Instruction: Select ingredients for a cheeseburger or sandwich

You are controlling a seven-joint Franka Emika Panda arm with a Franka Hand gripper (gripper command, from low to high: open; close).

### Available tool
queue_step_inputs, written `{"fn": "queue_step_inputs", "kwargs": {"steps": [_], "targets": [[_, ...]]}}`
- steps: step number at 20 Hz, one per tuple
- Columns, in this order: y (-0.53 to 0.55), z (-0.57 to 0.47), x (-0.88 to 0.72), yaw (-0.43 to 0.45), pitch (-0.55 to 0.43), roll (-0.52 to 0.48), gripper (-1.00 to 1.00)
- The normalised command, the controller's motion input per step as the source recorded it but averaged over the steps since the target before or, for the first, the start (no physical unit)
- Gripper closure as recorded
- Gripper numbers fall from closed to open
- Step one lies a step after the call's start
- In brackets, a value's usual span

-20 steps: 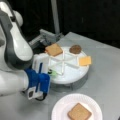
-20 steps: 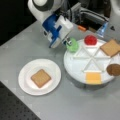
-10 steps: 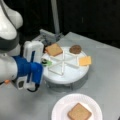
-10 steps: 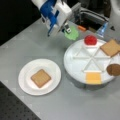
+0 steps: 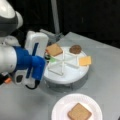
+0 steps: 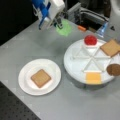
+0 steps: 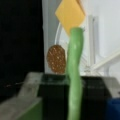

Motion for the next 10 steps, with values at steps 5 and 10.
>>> {"fn": "queue_step_inputs", "kwargs": {"steps": [5, 10], "targets": [[-0.29, 0.01, 0.92, 0.226, 0.183, -0.03, 1.0], [-0.49, -0.17, 0.69, 0.145, 0.206, 0.067, 1.0]]}}
